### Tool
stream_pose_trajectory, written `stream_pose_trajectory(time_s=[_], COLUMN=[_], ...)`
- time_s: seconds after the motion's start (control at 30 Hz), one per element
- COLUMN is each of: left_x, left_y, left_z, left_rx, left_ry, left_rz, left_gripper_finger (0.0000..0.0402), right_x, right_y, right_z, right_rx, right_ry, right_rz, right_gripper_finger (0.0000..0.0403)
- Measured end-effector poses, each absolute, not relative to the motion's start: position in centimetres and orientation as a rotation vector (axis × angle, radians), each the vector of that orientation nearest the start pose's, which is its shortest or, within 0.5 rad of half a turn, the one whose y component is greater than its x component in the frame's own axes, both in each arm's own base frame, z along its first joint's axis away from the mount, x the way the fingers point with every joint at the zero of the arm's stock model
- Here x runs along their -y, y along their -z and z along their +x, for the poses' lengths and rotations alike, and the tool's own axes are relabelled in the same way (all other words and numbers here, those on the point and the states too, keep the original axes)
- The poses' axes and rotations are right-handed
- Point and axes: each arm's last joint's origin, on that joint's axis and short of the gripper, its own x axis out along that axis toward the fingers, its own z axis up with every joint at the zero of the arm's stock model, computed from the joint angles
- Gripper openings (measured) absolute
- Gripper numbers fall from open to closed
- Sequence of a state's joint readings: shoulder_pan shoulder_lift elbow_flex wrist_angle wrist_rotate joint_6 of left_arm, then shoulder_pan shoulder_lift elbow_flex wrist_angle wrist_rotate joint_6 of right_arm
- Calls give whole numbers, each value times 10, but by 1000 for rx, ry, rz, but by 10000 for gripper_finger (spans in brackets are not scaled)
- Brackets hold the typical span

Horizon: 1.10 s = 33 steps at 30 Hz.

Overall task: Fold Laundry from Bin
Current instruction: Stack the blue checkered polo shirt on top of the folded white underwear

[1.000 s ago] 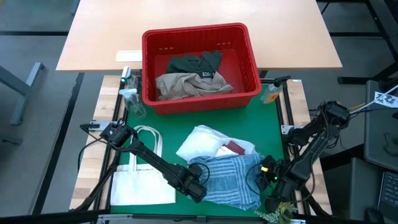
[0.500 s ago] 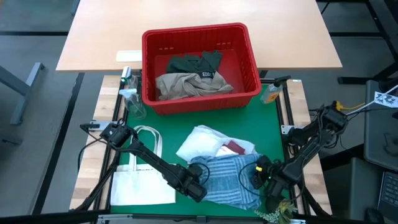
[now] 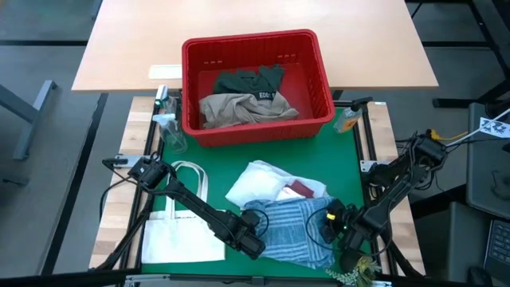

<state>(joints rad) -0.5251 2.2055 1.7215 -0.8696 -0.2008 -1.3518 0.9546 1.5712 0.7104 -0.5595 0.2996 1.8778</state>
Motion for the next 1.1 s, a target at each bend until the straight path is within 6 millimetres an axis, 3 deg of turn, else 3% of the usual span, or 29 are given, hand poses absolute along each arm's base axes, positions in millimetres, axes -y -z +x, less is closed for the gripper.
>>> stream_pose_trajectory(time_s=[0.13,0.3,0.43,0.7,0.93,1.1], left_x=[217,217,218,225,235,236], left_y=[-161,-162,-162,-168,-197,-218], left_z=[386,387,388,386,397,404], left_rx=[-1173,-1146,-1150,-1182,-1131,-1078], left_ry=[-587,-582,-567,-522,-402,-338], left_rz=[-677,-681,-665,-682,-681,-662], left_gripper_finger=[112,60,10,2,1,1], right_x=[-192,-195,-201,-219,-232,-233], right_y=[-127,-127,-131,-154,-175,-190], right_z=[148,151,154,165,173,173], right_rx=[-1082,-1068,-1075,-1111,-1144,-1172], right_ry=[584,528,453,299,184,211], right_rz=[772,759,716,650,636,556], right_gripper_finger=[15,26,7,6,4,3])
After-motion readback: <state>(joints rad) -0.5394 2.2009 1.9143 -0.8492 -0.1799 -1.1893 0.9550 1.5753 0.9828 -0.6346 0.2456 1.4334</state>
